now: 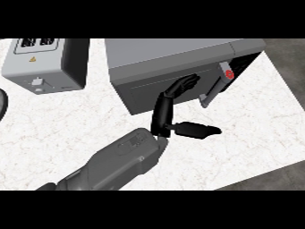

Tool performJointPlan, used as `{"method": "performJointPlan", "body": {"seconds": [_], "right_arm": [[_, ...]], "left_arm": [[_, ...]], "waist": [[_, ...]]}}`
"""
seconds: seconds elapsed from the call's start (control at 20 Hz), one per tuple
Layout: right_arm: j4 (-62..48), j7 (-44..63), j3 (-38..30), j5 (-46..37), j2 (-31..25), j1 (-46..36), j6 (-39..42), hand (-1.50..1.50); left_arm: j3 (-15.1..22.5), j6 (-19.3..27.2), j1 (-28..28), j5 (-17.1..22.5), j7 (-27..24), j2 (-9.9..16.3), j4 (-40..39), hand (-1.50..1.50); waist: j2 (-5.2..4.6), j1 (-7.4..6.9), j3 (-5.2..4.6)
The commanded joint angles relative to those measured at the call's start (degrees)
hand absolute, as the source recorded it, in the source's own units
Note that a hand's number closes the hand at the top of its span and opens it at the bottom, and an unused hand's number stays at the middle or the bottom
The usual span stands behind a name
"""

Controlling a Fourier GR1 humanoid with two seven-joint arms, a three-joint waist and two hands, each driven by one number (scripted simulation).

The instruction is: Pick up the milk, place it into the microwave and close the microwave

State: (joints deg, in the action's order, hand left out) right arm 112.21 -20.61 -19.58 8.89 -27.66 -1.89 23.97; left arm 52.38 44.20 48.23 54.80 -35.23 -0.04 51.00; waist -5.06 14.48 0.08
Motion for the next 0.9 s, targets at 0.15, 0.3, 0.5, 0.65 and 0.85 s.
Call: {"method": "performJointPlan", "body": {"seconds": [0.15, 0.3, 0.5, 0.65, 0.85], "right_arm": [[-6.10, 2.72, 2.77, 10.19, 3.84, -1.10, 2.92, -1.50], [-7.58, 3.78, 2.56, 12.50, 3.31, -1.90, 3.86, -1.50], [-9.48, 4.63, 2.12, 14.96, 2.37, -3.07, 5.11, -1.50], [-11.66, 4.99, 1.40, 16.62, 1.51, -4.62, 5.78, -1.50], [-14.06, 5.69, 1.04, 18.97, 0.12, -5.42, 7.79, -1.50]], "left_arm": [[-2.98, 0.84, 3.69, 2.68, -0.61, 0.03, -5.00, -1.50], [-3.23, 0.74, 4.27, 3.50, -1.22, 0.04, -5.22, -1.50], [-3.12, 0.63, 3.88, 4.43, -2.54, 0.04, -5.81, -1.50], [-3.36, 0.52, 4.54, 5.30, -3.02, 0.04, -5.79, -1.50], [-2.89, 0.29, 3.96, 6.41, -3.68, 0.04, -6.27, -1.50]], "waist": [[-0.85, -0.08, 0.02], [-0.65, 0.50, -0.06], [-0.67, 1.14, -0.10], [-0.63, 0.72, -0.05], [-0.64, 1.07, -0.02]]}}
